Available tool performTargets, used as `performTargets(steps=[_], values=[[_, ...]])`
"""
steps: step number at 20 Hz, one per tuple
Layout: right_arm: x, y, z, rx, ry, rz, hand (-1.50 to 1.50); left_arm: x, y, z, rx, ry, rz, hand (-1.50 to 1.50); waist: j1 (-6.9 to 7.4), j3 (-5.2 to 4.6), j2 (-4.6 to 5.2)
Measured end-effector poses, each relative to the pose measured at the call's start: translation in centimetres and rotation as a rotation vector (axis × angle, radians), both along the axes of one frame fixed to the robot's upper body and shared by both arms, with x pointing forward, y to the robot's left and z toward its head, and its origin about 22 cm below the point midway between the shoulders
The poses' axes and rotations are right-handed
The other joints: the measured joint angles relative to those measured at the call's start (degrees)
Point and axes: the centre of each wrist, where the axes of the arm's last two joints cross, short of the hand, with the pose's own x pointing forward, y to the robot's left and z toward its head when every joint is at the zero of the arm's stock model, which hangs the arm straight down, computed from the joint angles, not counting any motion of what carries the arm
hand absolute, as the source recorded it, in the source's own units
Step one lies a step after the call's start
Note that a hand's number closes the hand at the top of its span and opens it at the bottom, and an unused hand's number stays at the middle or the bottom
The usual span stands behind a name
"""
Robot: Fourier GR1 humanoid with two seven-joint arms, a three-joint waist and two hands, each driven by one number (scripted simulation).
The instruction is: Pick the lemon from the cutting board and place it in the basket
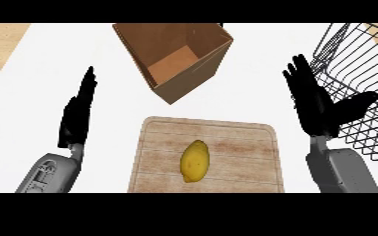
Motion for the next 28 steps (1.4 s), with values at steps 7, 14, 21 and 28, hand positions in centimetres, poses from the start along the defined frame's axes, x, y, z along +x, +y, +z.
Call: performTargets(steps=[7, 14, 21, 28], values=[[0.7, 7.7, 5.0, -0.039, -0.246, 0.062, 1.50, -2.6, 1.0, -3.3, -0.126, 0.235, -0.012, 0.00, 0.56, -1.02, -1.55], [-0.8, 17.8, 5.4, -0.239, -0.327, 0.141, -1.50, -2.9, 1.0, -3.1, -0.182, 0.295, -0.082, 0.00, 2.49, -1.03, -2.13], [0.0, 19.3, 4.9, -0.587, -0.299, 0.041, -1.50, -4.1, 2.7, -3.5, -0.191, 0.349, -0.042, 0.00, -0.21, -1.53, -4.49], [1.7, 18.4, 8.3, -0.930, -0.199, 0.027, -1.50, -5.4, 4.2, -3.9, -0.206, 0.381, 0.009, 0.00, -3.25, -1.64, -5.91]])
